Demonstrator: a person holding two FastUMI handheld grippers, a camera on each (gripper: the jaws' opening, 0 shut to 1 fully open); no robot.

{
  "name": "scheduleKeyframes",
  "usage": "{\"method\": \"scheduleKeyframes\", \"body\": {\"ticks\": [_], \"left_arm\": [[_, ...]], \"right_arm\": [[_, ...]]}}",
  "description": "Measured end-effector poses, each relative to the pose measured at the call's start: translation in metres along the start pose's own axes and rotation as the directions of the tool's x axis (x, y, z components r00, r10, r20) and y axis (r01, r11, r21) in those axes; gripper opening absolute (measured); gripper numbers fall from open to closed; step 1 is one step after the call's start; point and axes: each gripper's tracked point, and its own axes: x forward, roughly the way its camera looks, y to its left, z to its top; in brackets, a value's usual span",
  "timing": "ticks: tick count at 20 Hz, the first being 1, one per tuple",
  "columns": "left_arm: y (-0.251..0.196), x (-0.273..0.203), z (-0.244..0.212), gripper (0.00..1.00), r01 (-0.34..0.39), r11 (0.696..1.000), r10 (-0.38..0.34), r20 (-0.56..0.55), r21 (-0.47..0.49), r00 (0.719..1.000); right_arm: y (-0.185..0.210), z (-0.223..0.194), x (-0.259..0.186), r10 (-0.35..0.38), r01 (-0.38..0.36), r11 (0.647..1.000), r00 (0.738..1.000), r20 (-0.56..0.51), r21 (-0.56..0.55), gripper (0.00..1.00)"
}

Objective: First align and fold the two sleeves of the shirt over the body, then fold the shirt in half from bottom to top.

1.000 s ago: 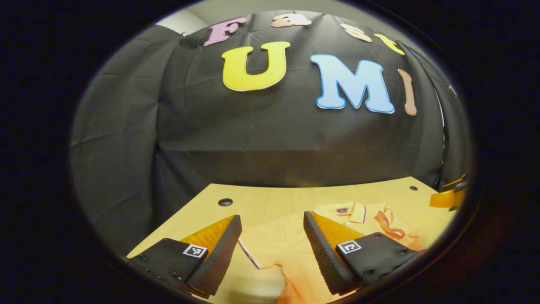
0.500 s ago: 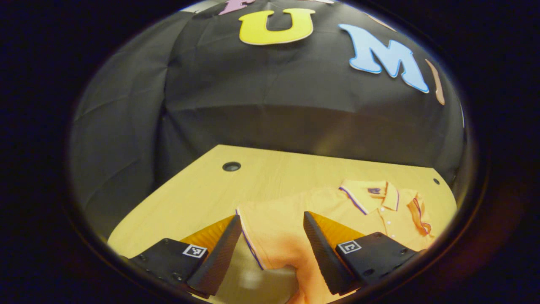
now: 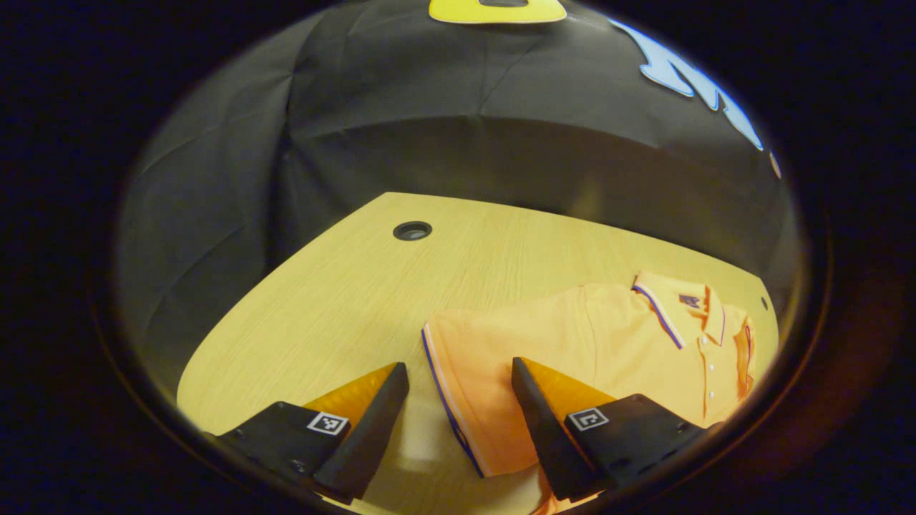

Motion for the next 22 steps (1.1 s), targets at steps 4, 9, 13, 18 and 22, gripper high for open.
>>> {"method": "scheduleKeyframes", "body": {"ticks": [4,9,13,18,22], "left_arm": [[-0.01,0.004,-0.002,0.95,0.026,0.998,-0.025,-0.02,0.06,0.999],[-0.027,0.004,-0.001,0.58,0.071,0.993,-0.068,-0.037,0.094,0.997],[-0.035,0.006,0.001,0.13,0.079,0.985,-0.073,-0.045,0.153,0.996],[-0.043,-0.006,0.02,0.06,0.068,0.985,-0.07,0.009,0.16,0.997],[-0.064,-0.021,0.04,0.06,0.088,0.976,-0.101,0.056,0.198,0.993]], "right_arm": [[0.012,0.0,0.004,0.017,-0.017,1.0,1.0,-0.001,-0.017,0.98],[0.015,-0.001,0.005,0.024,-0.024,1.0,1.0,-0.005,-0.001,0.98],[0.008,-0.003,0.005,0.003,-0.002,1.0,1.0,-0.012,0.016,0.98],[-0.011,-0.006,0.002,-0.032,0.032,0.999,0.999,-0.008,0.038,0.98],[-0.017,-0.006,-0.002,-0.035,0.035,0.999,0.999,0.0,0.041,0.98]]}}
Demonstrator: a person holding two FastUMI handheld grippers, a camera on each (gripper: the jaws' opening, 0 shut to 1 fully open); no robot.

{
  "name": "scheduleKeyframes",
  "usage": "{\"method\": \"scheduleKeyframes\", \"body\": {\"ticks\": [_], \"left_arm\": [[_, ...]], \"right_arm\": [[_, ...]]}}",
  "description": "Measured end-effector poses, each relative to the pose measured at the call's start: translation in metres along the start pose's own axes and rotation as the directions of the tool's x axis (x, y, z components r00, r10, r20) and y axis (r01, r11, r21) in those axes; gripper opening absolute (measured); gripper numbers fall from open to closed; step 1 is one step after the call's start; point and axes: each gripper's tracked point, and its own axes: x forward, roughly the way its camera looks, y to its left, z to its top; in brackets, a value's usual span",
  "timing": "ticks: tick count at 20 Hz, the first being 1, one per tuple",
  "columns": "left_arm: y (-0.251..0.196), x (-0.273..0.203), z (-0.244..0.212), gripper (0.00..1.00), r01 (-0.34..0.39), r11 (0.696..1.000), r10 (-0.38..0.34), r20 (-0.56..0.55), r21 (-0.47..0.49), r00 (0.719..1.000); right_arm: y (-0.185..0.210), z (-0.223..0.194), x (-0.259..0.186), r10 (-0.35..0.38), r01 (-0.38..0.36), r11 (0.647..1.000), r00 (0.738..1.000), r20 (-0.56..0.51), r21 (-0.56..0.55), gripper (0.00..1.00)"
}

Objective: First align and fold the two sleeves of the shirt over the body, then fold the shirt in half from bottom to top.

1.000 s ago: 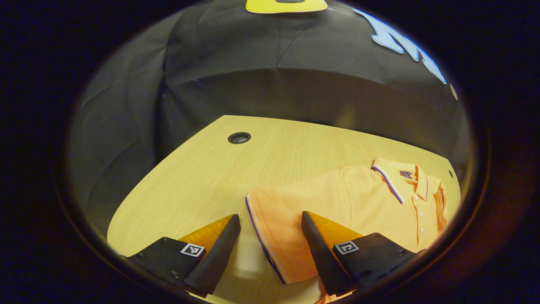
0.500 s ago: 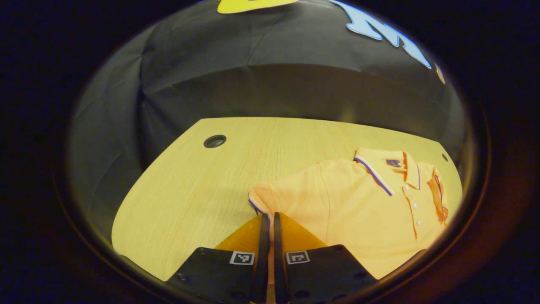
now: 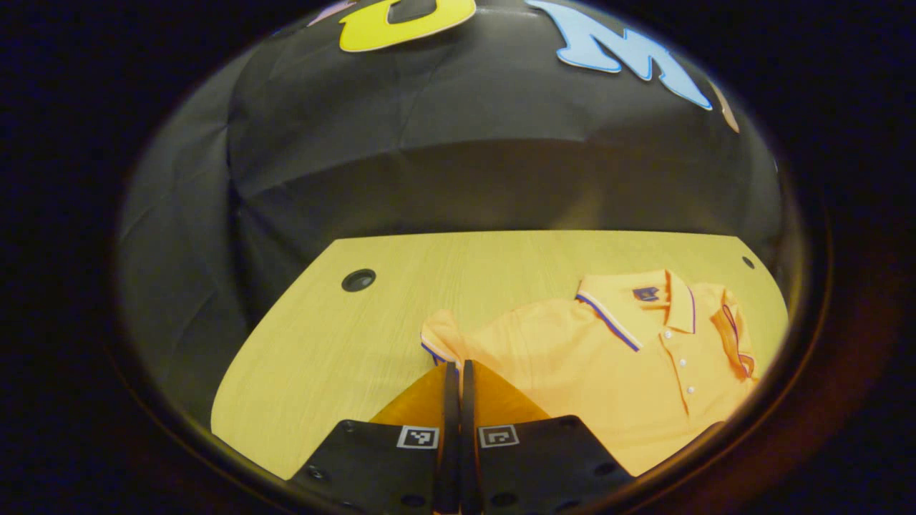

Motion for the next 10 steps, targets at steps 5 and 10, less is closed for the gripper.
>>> {"method": "scheduleKeyframes", "body": {"ticks": [5,10], "left_arm": [[-0.032,-0.005,0.006,0.06,0.036,0.998,-0.037,0.007,0.051,0.999],[-0.061,-0.003,-0.004,0.07,0.076,0.992,-0.075,-0.018,0.105,0.997]], "right_arm": [[-0.003,-0.005,-0.003,-0.001,0.001,1.0,1.0,-0.007,0.002,0.98],[-0.013,-0.014,-0.003,-0.03,0.031,0.999,0.999,-0.019,0.025,0.98]]}}
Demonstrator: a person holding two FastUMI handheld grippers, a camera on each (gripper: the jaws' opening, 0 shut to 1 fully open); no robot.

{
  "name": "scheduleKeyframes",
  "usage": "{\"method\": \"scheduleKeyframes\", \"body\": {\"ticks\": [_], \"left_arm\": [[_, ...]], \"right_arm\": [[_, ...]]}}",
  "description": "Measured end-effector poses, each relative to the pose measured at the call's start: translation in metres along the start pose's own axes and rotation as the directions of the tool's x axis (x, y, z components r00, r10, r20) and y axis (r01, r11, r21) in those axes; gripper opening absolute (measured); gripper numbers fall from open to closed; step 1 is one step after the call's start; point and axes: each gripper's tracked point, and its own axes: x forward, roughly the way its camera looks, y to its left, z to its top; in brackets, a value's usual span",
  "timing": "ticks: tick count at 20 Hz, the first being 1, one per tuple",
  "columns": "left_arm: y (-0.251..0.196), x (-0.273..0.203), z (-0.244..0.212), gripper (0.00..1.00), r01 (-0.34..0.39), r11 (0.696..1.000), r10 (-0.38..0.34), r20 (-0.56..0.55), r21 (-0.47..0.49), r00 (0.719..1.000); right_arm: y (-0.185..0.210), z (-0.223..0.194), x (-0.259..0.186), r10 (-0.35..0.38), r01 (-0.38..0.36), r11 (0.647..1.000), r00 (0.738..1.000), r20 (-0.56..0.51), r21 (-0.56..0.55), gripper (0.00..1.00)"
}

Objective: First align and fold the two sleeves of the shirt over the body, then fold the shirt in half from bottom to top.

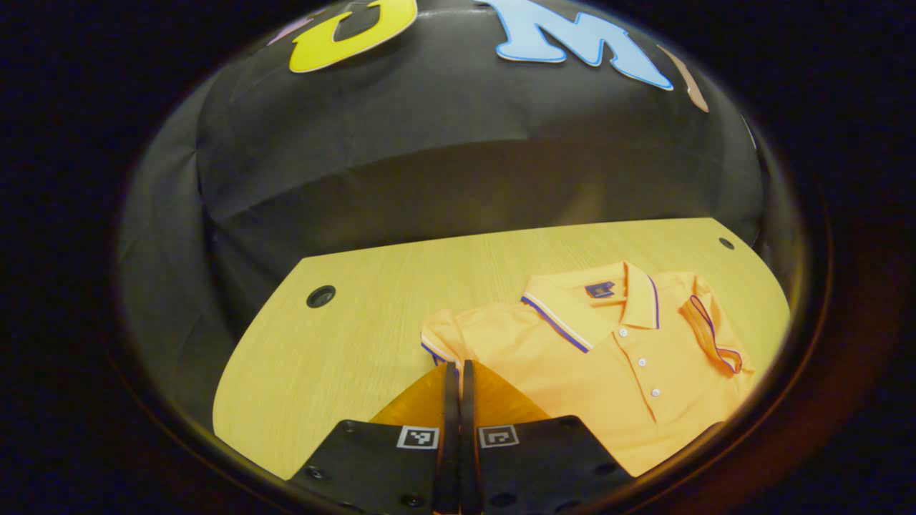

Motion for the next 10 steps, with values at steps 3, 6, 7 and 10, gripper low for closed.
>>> {"method": "scheduleKeyframes", "body": {"ticks": [3,6,7,10], "left_arm": [[-0.013,0.003,-0.002,0.06,0.016,0.999,-0.016,-0.006,0.049,1.0],[-0.023,0.005,-0.002,0.09,0.028,0.997,-0.027,-0.013,0.078,1.0],[-0.025,0.006,-0.003,0.08,0.028,0.996,-0.026,-0.015,0.086,1.0],[-0.032,0.004,-0.006,0.11,0.034,0.995,-0.032,-0.03,0.092,0.999]], "right_arm": [[-0.006,-0.007,0.003,-0.017,0.017,1.0,1.0,-0.012,0.026,0.98],[-0.009,-0.015,0.004,-0.023,0.024,0.999,0.999,-0.028,0.046,0.98],[-0.01,-0.017,0.005,-0.023,0.024,0.999,0.999,-0.031,0.048,0.98],[-0.013,-0.022,0.007,-0.013,0.015,0.999,0.999,-0.042,0.038,0.98]]}}
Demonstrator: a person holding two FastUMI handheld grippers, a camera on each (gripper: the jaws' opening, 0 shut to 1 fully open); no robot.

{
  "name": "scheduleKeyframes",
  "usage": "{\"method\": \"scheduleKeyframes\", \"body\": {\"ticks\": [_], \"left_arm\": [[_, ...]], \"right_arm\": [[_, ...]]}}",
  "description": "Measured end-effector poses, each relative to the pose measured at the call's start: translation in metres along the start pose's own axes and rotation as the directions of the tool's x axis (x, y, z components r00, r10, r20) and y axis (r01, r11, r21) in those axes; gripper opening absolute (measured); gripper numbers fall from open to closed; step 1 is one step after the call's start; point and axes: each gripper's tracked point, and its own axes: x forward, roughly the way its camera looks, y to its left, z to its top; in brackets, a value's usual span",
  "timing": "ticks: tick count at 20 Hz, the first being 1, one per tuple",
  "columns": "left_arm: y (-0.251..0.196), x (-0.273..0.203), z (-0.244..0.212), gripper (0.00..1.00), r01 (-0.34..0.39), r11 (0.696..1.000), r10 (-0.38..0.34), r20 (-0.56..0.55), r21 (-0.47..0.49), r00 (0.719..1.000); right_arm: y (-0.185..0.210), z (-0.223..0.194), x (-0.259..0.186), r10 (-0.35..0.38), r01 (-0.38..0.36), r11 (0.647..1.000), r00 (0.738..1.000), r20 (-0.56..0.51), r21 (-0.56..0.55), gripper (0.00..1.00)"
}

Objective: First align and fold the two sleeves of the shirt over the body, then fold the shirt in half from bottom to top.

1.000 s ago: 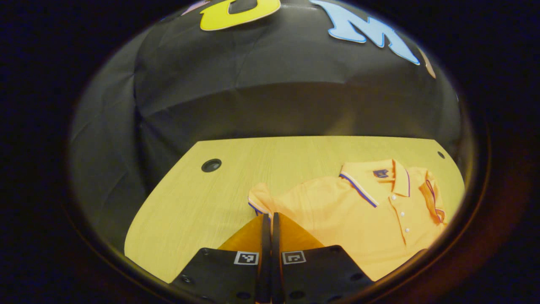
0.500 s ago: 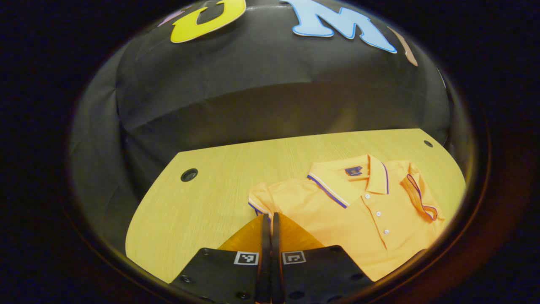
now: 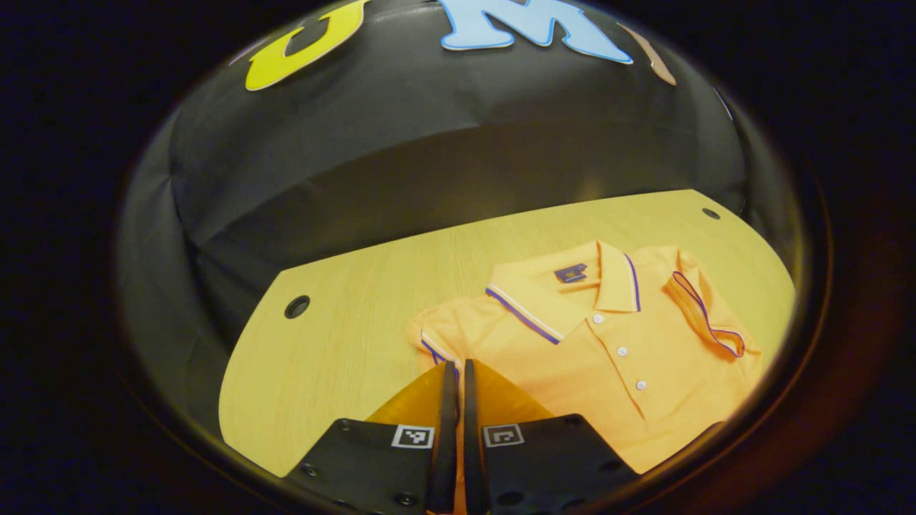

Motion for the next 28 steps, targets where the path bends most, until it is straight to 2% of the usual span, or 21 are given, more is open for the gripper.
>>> {"method": "scheduleKeyframes", "body": {"ticks": [1,3,4,8,9,10,12,14,18,20,22,25,26,28], "left_arm": [[-0.001,0.001,-0.001,0.11,0.002,1.0,-0.002,-0.001,0.006,1.0],[-0.006,-0.001,-0.004,0.21,0.019,1.0,-0.019,-0.012,0.005,1.0],[-0.008,-0.003,-0.004,0.34,0.026,1.0,-0.026,-0.016,-0.001,1.0],[-0.017,-0.019,-0.002,0.67,0.058,0.998,-0.058,0.004,-0.026,0.998],[-0.018,-0.025,-0.002,0.65,0.064,0.997,-0.064,0.01,-0.03,0.998],[-0.018,-0.03,-0.002,0.75,0.07,0.997,-0.07,0.014,-0.036,0.997],[-0.02,-0.047,-0.006,0.79,0.091,0.994,-0.091,0.013,-0.061,0.996],[-0.021,-0.067,-0.013,0.89,0.11,0.99,-0.109,0.016,-0.093,0.994],[-0.016,-0.108,-0.041,0.95,0.106,0.988,-0.106,0.009,-0.112,0.994],[-0.016,-0.132,-0.056,0.95,0.105,0.987,-0.105,0.005,-0.122,0.994],[-0.016,-0.153,-0.07,0.9,0.105,0.985,-0.105,0.005,-0.136,0.994],[-0.017,-0.183,-0.092,0.95,0.103,0.984,-0.103,0.004,-0.148,0.995],[-0.018,-0.191,-0.099,0.93,0.103,0.983,-0.104,0.001,-0.155,0.995],[-0.018,-0.207,-0.113,0.94,0.105,0.978,-0.108,-0.006,-0.181,0.994]], "right_arm": [[-0.002,0.001,0.001,0.002,-0.002,1.0,1.0,0.0,-0.006,0.98],[-0.004,0.002,0.001,0.004,-0.004,1.0,1.0,0.007,-0.013,0.98],[-0.005,0.002,0.0,0.009,-0.009,1.0,1.0,0.01,-0.012,0.98],[-0.006,-0.004,-0.001,0.034,-0.034,0.999,0.999,0.012,-0.032,0.98],[-0.005,-0.005,-0.002,0.043,-0.043,0.998,0.999,0.013,-0.039,0.98],[-0.005,-0.006,-0.004,0.051,-0.051,0.998,0.999,0.014,-0.045,0.98],[-0.005,-0.011,-0.006,0.067,-0.066,0.996,0.998,0.012,-0.056,0.98],[-0.005,-0.017,-0.007,0.077,-0.077,0.995,0.997,0.007,-0.066,0.98],[-0.002,-0.039,-0.013,0.109,-0.11,0.991,0.994,-0.018,-0.073,0.98],[-0.002,-0.05,-0.017,0.122,-0.124,0.989,0.992,-0.03,-0.082,0.98],[-0.001,-0.061,-0.021,0.131,-0.134,0.987,0.991,-0.04,-0.088,0.98],[-0.002,-0.079,-0.028,0.144,-0.149,0.984,0.988,-0.062,-0.096,0.98],[-0.002,-0.084,-0.031,0.146,-0.153,0.983,0.987,-0.069,-0.101,0.98],[-0.004,-0.095,-0.034,0.148,-0.157,0.982,0.985,-0.085,-0.109,0.98]]}}
